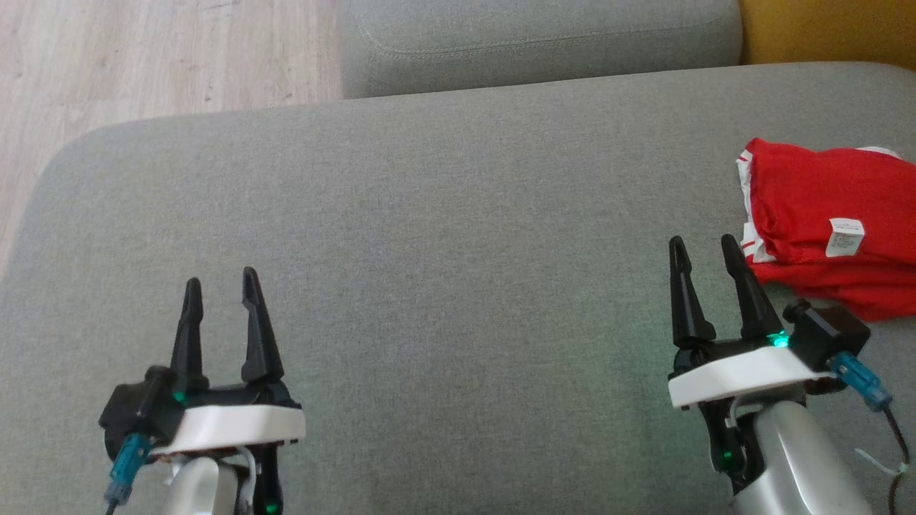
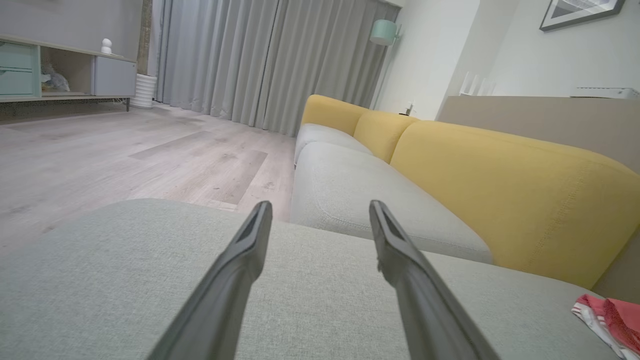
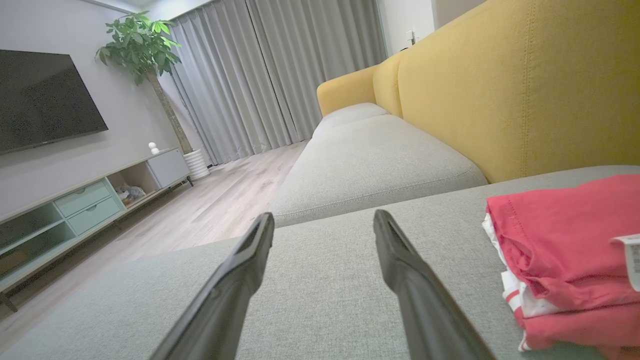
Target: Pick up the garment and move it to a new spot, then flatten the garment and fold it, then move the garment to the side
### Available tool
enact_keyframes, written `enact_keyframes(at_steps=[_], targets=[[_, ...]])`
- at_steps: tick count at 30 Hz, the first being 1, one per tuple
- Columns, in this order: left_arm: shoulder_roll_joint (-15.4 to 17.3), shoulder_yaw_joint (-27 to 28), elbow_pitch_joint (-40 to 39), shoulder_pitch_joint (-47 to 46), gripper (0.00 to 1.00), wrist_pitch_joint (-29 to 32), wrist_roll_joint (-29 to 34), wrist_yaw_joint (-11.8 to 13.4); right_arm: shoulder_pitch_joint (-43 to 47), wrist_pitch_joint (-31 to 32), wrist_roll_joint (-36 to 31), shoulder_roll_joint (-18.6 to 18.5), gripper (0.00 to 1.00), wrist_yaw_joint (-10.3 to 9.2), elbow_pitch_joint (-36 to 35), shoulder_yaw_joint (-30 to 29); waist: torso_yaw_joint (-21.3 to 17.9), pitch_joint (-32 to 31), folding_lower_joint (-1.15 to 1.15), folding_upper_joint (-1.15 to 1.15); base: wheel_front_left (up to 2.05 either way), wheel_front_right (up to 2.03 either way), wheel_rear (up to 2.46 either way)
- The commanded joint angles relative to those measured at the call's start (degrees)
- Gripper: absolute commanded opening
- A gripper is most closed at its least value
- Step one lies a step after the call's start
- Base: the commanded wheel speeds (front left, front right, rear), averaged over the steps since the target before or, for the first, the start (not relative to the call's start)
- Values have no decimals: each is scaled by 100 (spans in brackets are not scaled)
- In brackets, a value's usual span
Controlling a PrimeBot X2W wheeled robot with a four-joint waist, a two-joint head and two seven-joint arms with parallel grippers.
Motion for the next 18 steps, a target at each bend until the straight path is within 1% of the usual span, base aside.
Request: enact_keyframes(at_steps=[1,3,4,8,18], targets=[[41,219,-174,-130,100,-24,-50,54,-78,-77,34,17,100,-5,-203,147,-2,4,0,0,0,0,0],[41,244,-171,-129,100,-24,-96,117,-80,-77,33,17,100,-5,-201,160,-8,11,0,0,0,0,0],[0,19,5,0,0,0,-104,111,0,0,0,0,0,-1,0,20,-9,12,0,0,0,0,0],[-6,5,292,66,0,21,-153,111,94,15,42,13,0,-1,249,28,-9,12,0,0,0,0,0],[-2,102,299,51,0,193,-719,41,118,151,675,-19,0,-1,189,-43,12,-9,0,0,0,0,0]])
